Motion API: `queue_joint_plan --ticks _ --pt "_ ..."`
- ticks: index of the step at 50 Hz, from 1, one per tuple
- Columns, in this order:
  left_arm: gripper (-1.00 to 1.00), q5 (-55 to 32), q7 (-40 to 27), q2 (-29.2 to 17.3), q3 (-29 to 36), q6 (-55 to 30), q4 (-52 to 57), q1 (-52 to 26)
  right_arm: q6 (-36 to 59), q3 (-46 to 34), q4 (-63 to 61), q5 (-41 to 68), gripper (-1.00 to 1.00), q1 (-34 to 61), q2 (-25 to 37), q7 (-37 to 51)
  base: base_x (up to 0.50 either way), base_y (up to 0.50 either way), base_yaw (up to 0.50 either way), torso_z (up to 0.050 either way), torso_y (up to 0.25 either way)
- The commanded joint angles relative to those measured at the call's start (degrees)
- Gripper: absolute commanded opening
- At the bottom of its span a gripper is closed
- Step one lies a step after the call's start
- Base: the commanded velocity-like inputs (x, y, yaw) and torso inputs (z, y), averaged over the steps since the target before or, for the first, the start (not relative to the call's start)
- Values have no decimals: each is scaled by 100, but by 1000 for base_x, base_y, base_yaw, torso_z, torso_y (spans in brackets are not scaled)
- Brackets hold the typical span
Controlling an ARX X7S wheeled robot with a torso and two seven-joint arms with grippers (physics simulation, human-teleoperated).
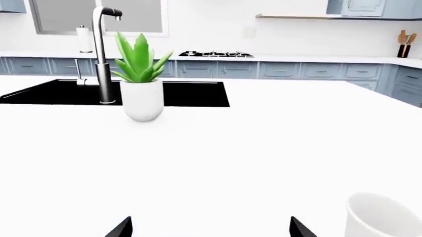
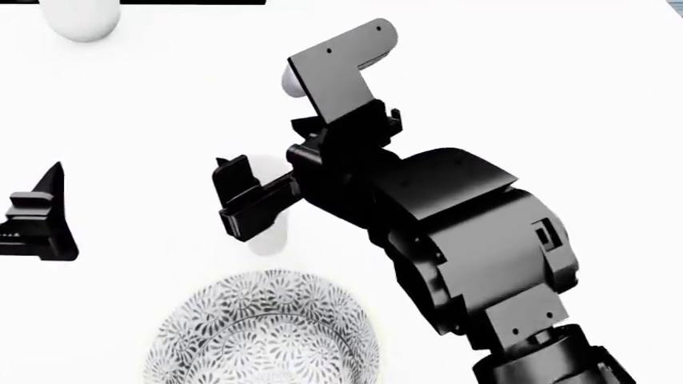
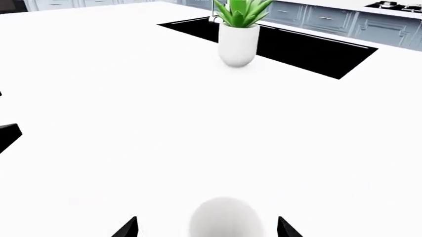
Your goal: Place the cup inside the bowl on the dining table and move the bowl to any counter.
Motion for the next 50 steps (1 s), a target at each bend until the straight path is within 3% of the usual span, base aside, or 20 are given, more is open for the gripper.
queue_joint_plan --ticks 1,10,26,42,50 --pt "100 -118 -4 -43 -138 23 75 100 -633 -291 1551 -330 100 535 -549 -411 0 0 0 0 0" --pt "100 -124 8 -71 -150 46 65 121 -1186 -451 2532 -578 100 795 -814 -515 0 0 0 0 0" --pt "100 -139 -40 -72 -139 43 78 142 -1497 -836 3137 -581 100 636 -1004 -631 0 0 0 0 0" --pt "100 170 159 46 142 320 -394 -29 -1818 -1608 3777 245 100 820 -1036 -503 0 0 0 0 0" --pt "100 366 328 71 294 527 -691 -104 -2020 -2400 4102 997 100 935 -1047 -414 0 0 0 0 0"
